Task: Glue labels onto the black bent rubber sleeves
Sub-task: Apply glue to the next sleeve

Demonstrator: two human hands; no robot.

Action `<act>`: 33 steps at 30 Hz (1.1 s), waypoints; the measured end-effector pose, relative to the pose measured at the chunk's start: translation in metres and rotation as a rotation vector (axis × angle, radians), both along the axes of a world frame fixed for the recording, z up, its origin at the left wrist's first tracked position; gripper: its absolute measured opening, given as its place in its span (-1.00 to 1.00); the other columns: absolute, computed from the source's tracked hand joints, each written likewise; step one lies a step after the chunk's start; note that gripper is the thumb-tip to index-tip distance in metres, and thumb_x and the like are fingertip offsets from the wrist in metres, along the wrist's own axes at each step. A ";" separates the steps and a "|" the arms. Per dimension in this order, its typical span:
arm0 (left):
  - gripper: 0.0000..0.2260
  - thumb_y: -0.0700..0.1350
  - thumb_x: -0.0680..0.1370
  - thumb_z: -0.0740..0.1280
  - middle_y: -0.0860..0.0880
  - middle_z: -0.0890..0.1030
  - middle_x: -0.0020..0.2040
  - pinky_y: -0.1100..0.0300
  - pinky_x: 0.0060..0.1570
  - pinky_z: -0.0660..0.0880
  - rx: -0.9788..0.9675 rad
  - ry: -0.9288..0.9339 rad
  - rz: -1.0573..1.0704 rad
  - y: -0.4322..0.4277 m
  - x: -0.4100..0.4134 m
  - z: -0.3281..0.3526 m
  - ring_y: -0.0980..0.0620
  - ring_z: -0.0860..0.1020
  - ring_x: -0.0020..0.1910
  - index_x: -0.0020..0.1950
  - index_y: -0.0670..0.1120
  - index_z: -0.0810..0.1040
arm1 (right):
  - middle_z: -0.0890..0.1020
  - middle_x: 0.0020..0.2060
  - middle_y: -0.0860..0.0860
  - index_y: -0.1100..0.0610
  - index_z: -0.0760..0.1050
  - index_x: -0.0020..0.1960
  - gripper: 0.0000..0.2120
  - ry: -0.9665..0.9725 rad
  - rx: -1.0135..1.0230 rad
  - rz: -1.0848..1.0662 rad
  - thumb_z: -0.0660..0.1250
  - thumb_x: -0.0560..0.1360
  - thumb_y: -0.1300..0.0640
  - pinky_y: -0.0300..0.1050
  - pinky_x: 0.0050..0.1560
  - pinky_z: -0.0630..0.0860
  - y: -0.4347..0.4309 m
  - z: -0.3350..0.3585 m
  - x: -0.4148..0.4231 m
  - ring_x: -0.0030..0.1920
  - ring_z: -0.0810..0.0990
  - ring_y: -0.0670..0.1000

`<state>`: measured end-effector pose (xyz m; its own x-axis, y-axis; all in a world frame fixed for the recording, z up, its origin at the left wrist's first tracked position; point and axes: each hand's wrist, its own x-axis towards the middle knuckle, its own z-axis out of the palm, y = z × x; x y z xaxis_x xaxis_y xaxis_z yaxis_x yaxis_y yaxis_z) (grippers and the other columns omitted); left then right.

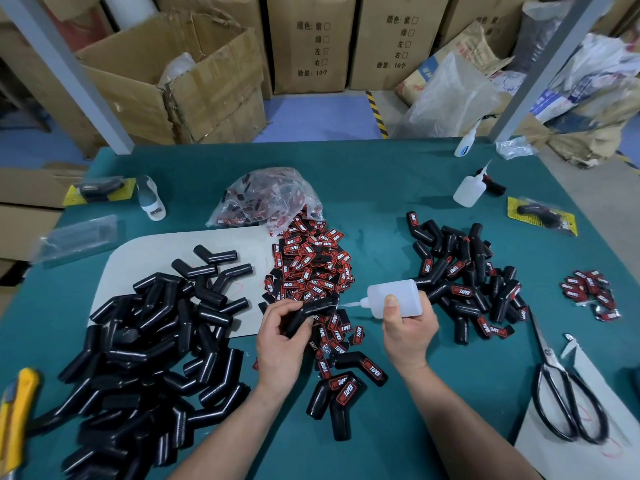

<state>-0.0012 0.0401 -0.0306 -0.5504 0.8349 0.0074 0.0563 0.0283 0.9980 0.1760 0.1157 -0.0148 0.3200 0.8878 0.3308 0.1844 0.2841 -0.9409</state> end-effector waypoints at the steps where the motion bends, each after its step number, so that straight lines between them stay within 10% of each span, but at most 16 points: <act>1: -0.51 -0.36 0.47 0.52 0.19 0.62 0.09 0.34 0.20 0.50 -0.001 -0.001 0.002 0.000 0.000 0.001 0.08 0.61 0.16 0.03 0.28 0.62 | 0.52 -0.46 -0.16 0.09 0.41 -0.27 -0.73 0.005 0.003 -0.003 0.36 0.40 -0.09 -0.43 -0.39 0.36 0.000 0.001 0.000 -0.39 0.49 -0.27; 15: -0.52 -0.34 0.49 0.52 0.20 0.62 0.09 0.38 0.12 0.52 -0.011 0.003 -0.007 -0.002 0.001 0.007 0.16 0.61 0.13 0.03 0.30 0.63 | 0.44 -0.49 -0.18 0.20 0.41 -0.30 -0.65 -0.047 0.027 0.011 0.36 0.41 -0.08 -0.46 -0.41 0.32 -0.002 -0.001 0.000 -0.41 0.47 -0.29; 33: -0.57 -0.28 0.50 0.52 0.14 0.63 0.09 -0.08 0.22 0.59 -0.076 -0.026 0.013 -0.003 0.000 0.006 0.03 0.64 0.11 0.06 0.28 0.62 | 0.57 -0.36 -0.25 0.04 0.37 -0.27 -0.74 -0.048 0.010 0.004 0.35 0.39 -0.09 -0.42 -0.43 0.34 -0.002 -0.001 -0.001 -0.41 0.47 -0.27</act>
<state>-0.0015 0.0376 -0.0244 -0.5604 0.8252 -0.0703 0.0295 0.1048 0.9941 0.1753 0.1136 -0.0162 0.2998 0.8856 0.3548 0.2285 0.2944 -0.9280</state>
